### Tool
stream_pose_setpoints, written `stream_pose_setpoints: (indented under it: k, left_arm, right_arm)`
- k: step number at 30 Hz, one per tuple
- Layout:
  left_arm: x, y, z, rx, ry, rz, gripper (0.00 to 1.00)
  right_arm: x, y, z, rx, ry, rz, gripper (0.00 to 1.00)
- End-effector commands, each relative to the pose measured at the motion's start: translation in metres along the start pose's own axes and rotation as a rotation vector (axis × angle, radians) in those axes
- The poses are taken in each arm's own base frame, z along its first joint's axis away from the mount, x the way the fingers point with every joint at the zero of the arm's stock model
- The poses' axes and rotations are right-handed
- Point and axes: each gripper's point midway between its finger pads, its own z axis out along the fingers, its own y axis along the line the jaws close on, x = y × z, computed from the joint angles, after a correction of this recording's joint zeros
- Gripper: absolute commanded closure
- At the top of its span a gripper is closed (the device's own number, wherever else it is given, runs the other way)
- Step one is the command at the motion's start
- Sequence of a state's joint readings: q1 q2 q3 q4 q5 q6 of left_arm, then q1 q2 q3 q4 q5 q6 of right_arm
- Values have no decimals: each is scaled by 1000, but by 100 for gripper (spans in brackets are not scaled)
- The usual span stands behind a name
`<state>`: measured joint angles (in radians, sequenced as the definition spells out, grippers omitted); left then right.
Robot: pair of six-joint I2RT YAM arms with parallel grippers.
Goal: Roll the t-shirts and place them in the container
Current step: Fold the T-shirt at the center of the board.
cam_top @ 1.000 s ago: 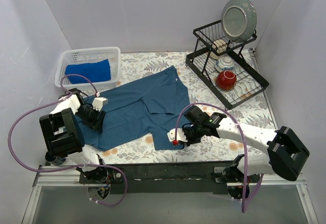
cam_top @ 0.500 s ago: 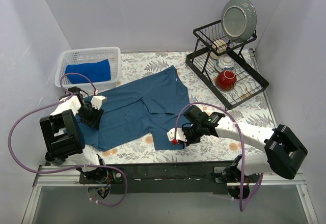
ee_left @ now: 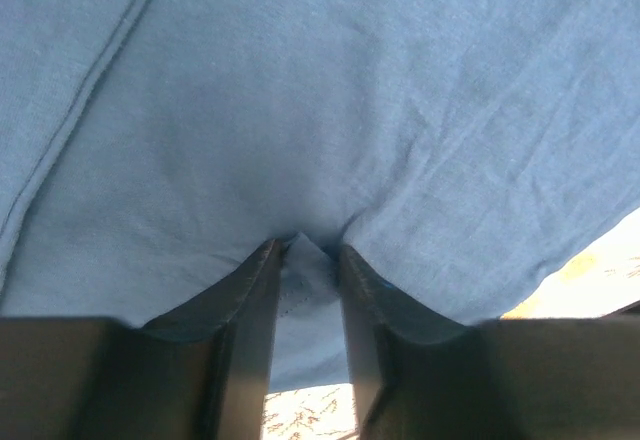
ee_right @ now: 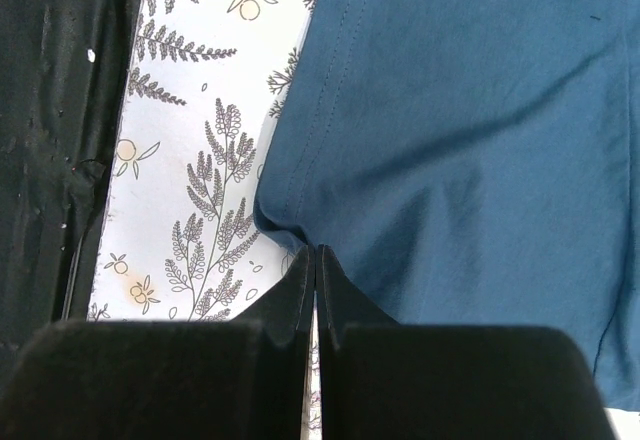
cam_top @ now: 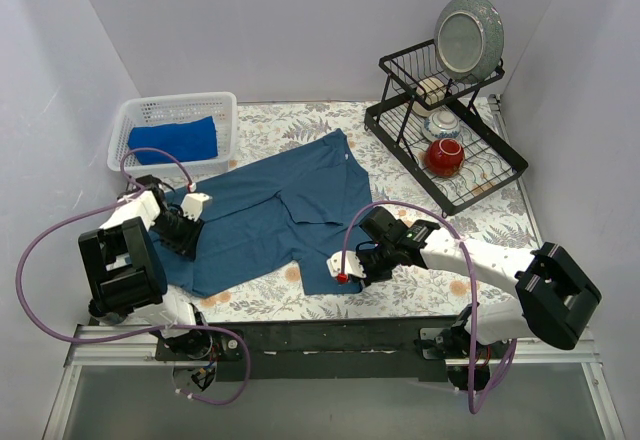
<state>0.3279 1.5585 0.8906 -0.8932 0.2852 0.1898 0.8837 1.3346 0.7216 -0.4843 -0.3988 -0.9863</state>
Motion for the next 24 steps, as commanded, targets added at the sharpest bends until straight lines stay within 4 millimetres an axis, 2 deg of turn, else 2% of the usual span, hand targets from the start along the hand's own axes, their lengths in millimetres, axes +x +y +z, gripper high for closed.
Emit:
stream_pose_setpoints:
  k: [1, 3, 5, 8, 11, 13, 15, 17, 21, 24]
  left_arm:
    - [-4, -4, -5, -5, -36, 9, 75]
    - [-10, 0, -9, -18, -53, 8, 80]
    - [-17, 3, -14, -32, -68, 3, 91]
    - [-29, 8, -28, -47, -97, -17, 97]
    - [-36, 8, -46, -55, -132, -45, 98]
    - [-37, 3, -57, -58, -160, -66, 98]
    - [-32, -2, -61, -53, -171, -95, 97]
    - [-23, -10, -62, -36, -179, -129, 100]
    - [-9, -26, -64, -13, -183, -176, 100]
    - [3, -35, -67, -15, -173, -217, 100]
  right_arm:
    - [-9, -11, -1, 28, -28, -16, 99]
    - [-9, -11, -1, 28, -26, -16, 99]
    - [-9, -13, -3, 33, -18, -17, 99]
    - [-6, -19, -11, 61, 16, -7, 99]
    - [-5, -31, -21, 110, 46, 31, 99]
    - [0, -31, -27, 113, 68, 75, 99]
    - [0, -33, -32, 112, 76, 104, 99]
    - [2, -37, -36, 128, 87, 123, 99]
    - [7, -61, -50, 205, 89, 239, 99]
    - [21, -77, -66, 257, 89, 372, 99]
